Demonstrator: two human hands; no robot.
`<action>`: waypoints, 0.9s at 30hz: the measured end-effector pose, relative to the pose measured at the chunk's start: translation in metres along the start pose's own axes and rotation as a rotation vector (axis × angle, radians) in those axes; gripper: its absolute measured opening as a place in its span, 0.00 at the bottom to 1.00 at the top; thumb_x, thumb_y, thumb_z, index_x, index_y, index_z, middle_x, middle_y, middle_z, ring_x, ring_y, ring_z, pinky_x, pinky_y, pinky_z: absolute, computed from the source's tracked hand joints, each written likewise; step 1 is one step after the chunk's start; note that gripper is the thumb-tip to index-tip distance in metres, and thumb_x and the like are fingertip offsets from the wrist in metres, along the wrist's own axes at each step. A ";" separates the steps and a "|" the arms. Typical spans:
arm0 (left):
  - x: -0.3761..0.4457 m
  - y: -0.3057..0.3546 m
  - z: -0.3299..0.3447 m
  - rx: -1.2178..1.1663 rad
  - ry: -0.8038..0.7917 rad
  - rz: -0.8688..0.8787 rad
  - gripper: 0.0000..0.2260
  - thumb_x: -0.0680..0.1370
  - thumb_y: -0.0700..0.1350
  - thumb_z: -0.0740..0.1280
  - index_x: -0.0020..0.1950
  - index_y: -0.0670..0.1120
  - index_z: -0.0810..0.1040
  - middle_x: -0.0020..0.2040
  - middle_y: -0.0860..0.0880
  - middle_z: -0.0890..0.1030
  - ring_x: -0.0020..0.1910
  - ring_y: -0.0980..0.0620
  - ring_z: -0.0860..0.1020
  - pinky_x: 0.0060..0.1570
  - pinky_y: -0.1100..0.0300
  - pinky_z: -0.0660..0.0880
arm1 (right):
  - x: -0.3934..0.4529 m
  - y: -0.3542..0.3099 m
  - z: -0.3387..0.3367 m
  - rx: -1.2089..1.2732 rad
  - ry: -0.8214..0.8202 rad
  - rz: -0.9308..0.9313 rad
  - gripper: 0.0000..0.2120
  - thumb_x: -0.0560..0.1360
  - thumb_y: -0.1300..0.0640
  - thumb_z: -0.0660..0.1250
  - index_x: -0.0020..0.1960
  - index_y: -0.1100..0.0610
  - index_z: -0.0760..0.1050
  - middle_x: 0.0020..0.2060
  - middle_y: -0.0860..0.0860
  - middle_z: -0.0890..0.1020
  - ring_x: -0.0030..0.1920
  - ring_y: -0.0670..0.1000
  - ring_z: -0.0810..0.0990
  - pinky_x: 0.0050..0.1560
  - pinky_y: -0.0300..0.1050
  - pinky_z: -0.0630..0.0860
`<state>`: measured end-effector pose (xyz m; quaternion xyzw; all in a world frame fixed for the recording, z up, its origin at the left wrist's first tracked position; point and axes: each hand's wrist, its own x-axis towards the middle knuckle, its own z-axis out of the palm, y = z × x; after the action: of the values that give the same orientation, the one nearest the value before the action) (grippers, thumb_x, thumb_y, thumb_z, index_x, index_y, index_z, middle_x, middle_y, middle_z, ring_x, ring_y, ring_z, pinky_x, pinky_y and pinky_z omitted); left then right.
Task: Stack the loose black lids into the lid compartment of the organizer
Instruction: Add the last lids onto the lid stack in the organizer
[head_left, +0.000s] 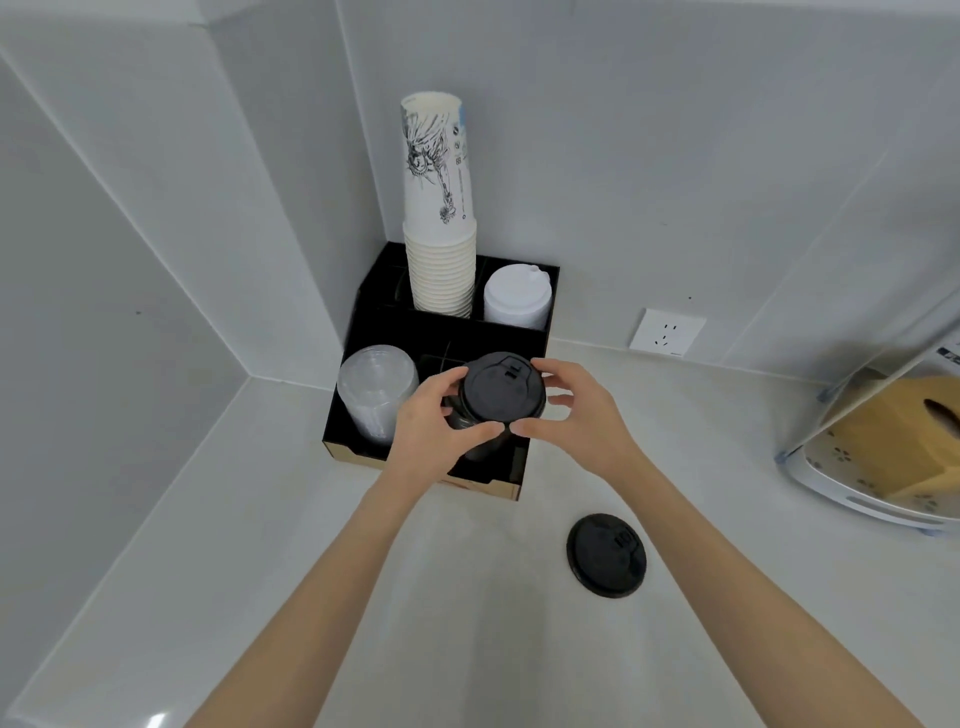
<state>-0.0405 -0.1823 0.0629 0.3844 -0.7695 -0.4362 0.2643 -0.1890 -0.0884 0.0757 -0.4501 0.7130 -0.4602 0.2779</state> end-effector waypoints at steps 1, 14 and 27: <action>0.004 -0.003 -0.002 -0.003 0.006 -0.009 0.29 0.64 0.44 0.76 0.63 0.46 0.70 0.60 0.47 0.77 0.55 0.56 0.73 0.49 0.74 0.70 | 0.005 -0.001 0.003 0.009 0.001 -0.002 0.31 0.63 0.61 0.76 0.63 0.54 0.69 0.57 0.50 0.74 0.56 0.48 0.73 0.56 0.37 0.70; 0.029 -0.036 -0.001 0.058 -0.013 -0.082 0.29 0.65 0.46 0.75 0.63 0.46 0.70 0.61 0.46 0.75 0.58 0.52 0.73 0.57 0.58 0.72 | 0.034 0.016 0.026 -0.046 -0.031 0.060 0.31 0.64 0.60 0.75 0.64 0.57 0.68 0.62 0.54 0.74 0.56 0.47 0.71 0.58 0.41 0.68; 0.024 -0.031 0.005 0.075 -0.039 -0.085 0.33 0.66 0.47 0.74 0.68 0.46 0.64 0.65 0.44 0.71 0.65 0.48 0.69 0.65 0.51 0.68 | 0.030 0.029 0.025 -0.073 -0.051 0.064 0.35 0.67 0.57 0.73 0.69 0.55 0.62 0.66 0.52 0.71 0.61 0.49 0.71 0.56 0.39 0.65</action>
<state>-0.0464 -0.2098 0.0350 0.4179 -0.7734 -0.4251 0.2159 -0.1934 -0.1209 0.0392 -0.4486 0.7360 -0.4132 0.2939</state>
